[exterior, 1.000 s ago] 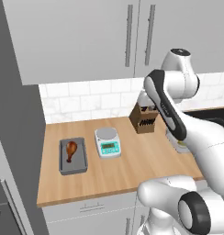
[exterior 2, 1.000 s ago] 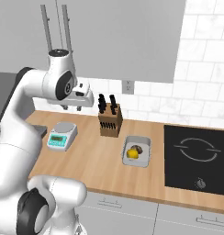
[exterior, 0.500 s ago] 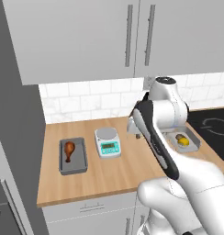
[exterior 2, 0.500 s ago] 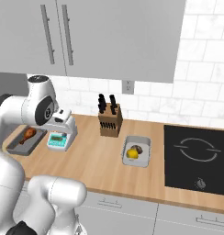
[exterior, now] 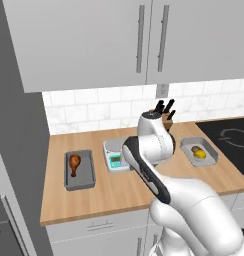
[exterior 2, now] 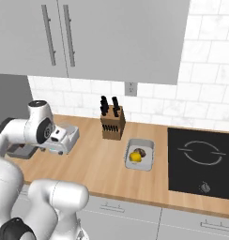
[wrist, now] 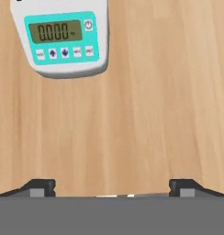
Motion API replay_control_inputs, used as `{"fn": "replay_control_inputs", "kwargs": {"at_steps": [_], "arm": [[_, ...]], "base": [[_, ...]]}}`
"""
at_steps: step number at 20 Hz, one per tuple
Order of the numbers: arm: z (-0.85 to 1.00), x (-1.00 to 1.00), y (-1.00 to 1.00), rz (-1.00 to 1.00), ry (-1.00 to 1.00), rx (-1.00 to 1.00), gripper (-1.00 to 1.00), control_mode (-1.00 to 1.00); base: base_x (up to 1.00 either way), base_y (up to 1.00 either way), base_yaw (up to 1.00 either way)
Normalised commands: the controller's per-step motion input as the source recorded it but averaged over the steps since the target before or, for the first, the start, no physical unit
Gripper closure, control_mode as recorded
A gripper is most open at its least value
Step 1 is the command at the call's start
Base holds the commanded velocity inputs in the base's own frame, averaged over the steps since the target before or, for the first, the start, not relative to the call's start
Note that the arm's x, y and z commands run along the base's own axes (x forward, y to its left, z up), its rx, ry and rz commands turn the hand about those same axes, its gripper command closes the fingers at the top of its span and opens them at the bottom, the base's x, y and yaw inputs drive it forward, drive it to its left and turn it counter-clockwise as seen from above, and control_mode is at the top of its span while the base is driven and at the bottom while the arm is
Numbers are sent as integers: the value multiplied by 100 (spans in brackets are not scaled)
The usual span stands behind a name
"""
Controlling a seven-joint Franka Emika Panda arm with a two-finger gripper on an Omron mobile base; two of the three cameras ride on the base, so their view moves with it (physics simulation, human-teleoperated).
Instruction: Take the meat container that has the chicken drumstick and place it on the second highest rack of the freezer. Then take the vegetable container that has the mushroom and lemon and place it on the highest rack of the freezer.
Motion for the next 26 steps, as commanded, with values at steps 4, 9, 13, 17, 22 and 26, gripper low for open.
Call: {"fn": "replay_control_inputs", "kwargs": {"at_steps": [4,9,13,17,22,26], "arm": [[-52,58,81,0,13,1,-100,-100],[-13,64,56,0,4,3,-100,-100],[-2,48,54,0,1,0,-100,-100],[-10,16,59,0,4,0,-100,-100],[-12,0,20,0,0,0,-100,-100],[-13,0,19,0,0,0,-100,-100]], "base": [[0,0,0],[0,0,0],[0,0,0],[0,0,0],[0,0,0],[0,0,0]]}}
